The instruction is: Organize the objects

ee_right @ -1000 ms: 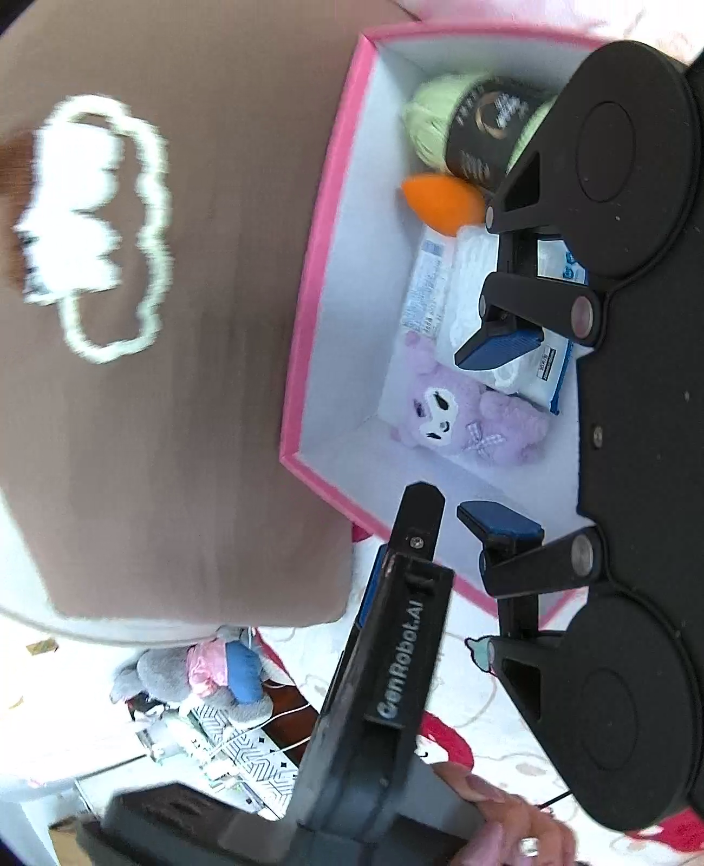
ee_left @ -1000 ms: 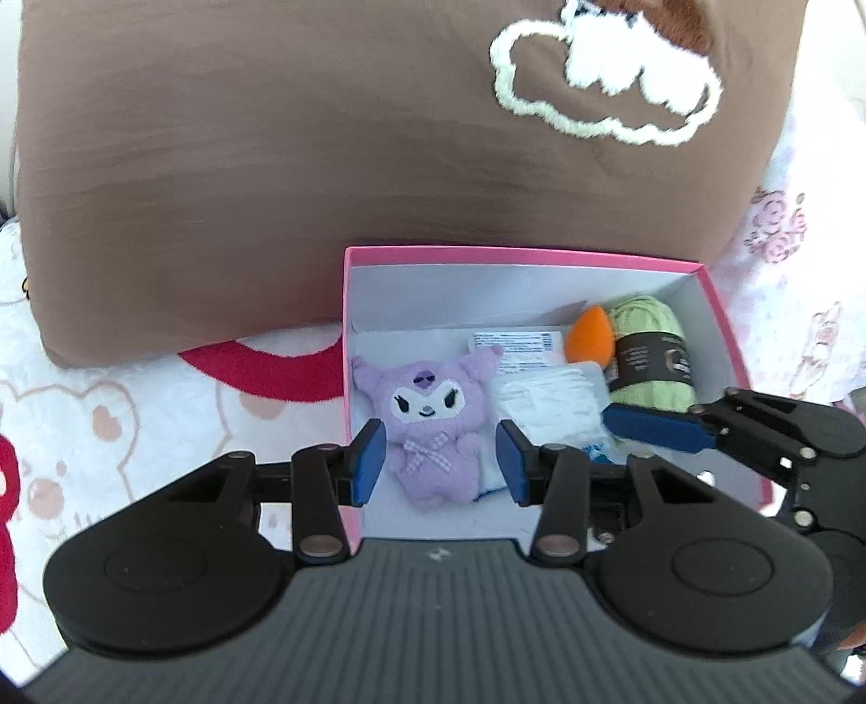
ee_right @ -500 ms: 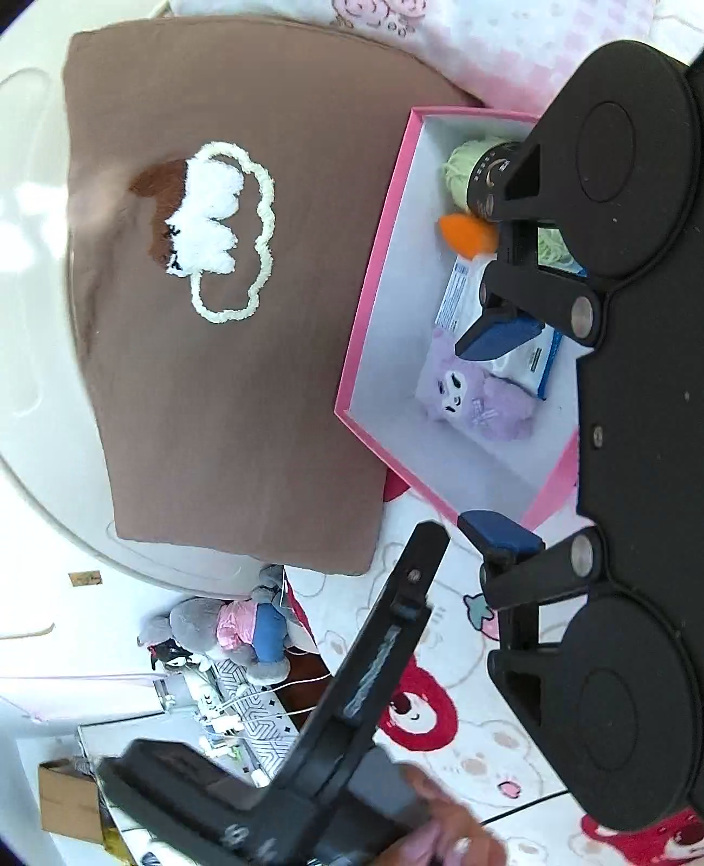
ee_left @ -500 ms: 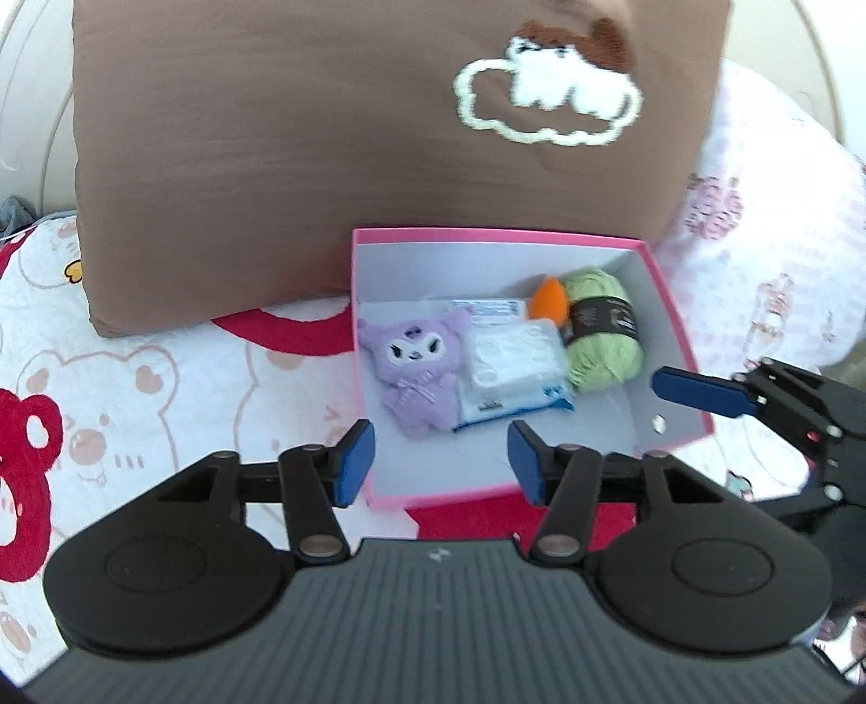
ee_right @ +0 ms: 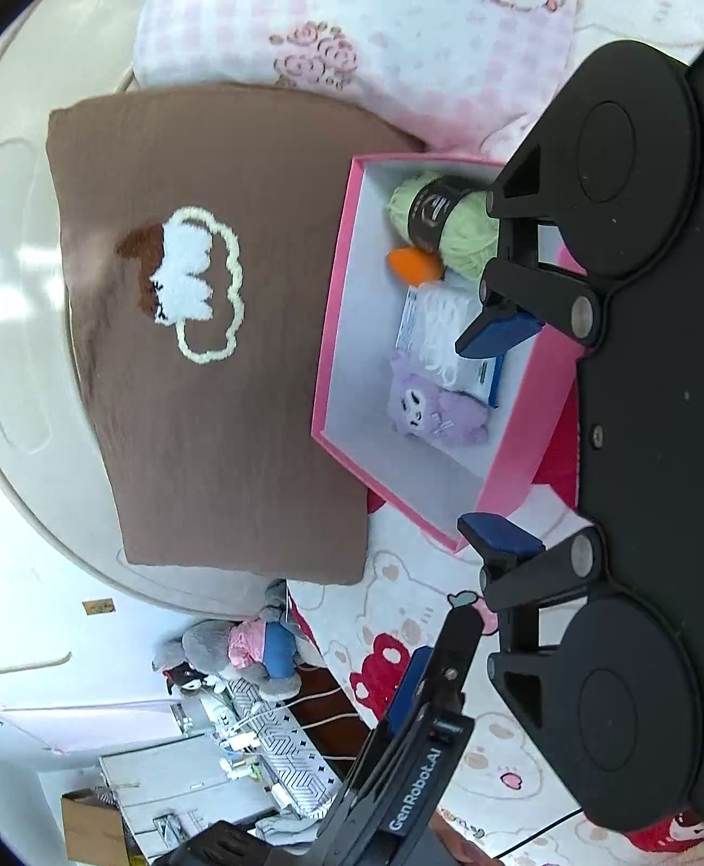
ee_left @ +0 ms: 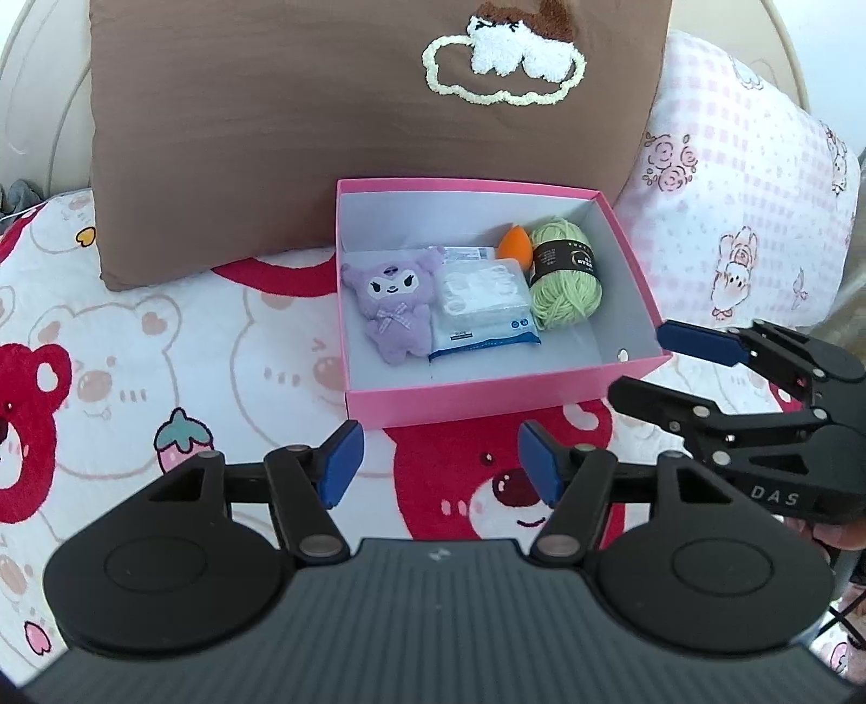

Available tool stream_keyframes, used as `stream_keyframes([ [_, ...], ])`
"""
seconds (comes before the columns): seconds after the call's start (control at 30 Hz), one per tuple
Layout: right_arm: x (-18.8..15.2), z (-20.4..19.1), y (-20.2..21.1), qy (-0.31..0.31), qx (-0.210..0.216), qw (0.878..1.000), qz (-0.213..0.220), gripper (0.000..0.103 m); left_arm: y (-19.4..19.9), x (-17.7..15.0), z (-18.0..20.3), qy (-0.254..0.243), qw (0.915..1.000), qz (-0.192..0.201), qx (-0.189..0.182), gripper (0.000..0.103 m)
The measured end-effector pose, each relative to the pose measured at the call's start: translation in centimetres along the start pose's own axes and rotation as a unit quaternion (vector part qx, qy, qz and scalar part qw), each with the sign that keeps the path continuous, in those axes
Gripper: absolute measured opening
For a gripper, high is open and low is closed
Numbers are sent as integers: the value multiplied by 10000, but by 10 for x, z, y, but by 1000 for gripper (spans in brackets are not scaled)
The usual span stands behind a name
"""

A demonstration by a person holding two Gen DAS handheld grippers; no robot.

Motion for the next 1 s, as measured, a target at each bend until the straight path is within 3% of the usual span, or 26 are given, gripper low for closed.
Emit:
stream_keyframes([
  [0.13, -4, 2, 11, -47, -169, 9998, 23, 78, 1, -5, 3, 55, 10000, 65, -5, 64],
  [0.2, -7, 4, 13, -144, -351, 9993, -37, 92, 0, -7, 5, 34, 9999, 103, -44, 66],
  [0.27, -10, 9, 13, -309, -575, 9978, -102, 97, -3, -9, 7, 44, 9999, 83, -47, 67],
  [0.43, -19, 20, 18, -764, -813, 9934, -272, 98, -4, -15, 9, 49, 10000, -13, -10, 69],
  [0.5, -21, 22, 23, -837, -872, 9923, -259, 99, 0, -18, 10, 50, 10000, 42, -3, 83],
  [0.67, -29, 18, 36, -953, -1130, 9870, -633, 100, 8, -27, 9, 166, 9998, 89, -66, 98],
  [0.83, -34, 7, 52, -824, -1000, 9884, -786, 103, 11, -40, 10, 227, 9997, 34, -36, 103],
  [1.0, -38, 4, 63, -805, -1187, 9850, -956, 103, 12, -48, 13, 157, 9998, -106, 19, 103],
])
Point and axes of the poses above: each gripper's, at about its wrist camera, not at the fingertips, and y roughly against the way its jaws point, z to its right, x to its top, the point moved 6 cm from there along -y, roughly the way its jaws point, and after that the axes turned 1 degree about -y, right-handed, at the moved point
